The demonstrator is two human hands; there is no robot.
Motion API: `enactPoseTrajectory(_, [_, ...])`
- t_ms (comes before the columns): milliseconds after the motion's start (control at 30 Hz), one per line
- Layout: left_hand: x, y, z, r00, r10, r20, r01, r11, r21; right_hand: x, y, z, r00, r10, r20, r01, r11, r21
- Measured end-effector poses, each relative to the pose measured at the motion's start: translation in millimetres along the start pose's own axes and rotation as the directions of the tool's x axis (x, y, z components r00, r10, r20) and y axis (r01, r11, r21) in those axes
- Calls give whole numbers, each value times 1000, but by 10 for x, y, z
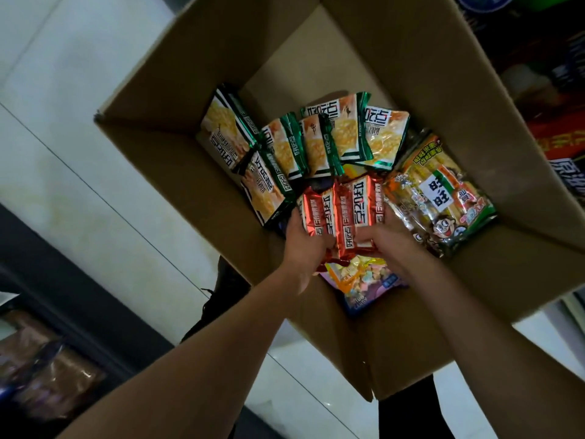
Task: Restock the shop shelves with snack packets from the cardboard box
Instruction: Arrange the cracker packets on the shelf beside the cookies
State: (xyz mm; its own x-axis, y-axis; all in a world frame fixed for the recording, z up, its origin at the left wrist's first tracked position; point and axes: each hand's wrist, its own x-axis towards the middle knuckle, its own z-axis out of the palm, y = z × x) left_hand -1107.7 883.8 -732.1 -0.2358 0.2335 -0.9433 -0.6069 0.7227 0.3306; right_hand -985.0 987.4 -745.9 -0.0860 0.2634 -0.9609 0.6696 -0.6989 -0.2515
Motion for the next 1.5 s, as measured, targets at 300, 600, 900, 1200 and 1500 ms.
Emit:
enactPoseTrajectory(300, [-841, 323, -20, 990, 73, 117, -88, 988, 128, -962, -28, -106, 998, -11, -67, 24, 978, 208])
enactPoseTrajectory(600, [-2272, 1360, -406, 901, 306, 306, -363, 920, 148, -2601, -833, -63, 974, -204, -102, 222, 947, 232])
enactPoseTrajectory(900, [-4067, 2304, -835, 792, 412, 452, -531, 830, 174, -4666, -1460, 117, 885, -403, -231, 462, 814, 351])
enactPoseTrajectory(1200, [-5815, 3079, -860, 644, 540, 542, -735, 632, 244, -6395, -1682, -96, 772, -577, -267, 630, 634, 449])
enactPoseTrajectory(1500, [-7485, 2789, -27, 438, 611, 660, -892, 387, 234, -7590, -1047, -1121, 602, -722, -341, 753, 372, 543])
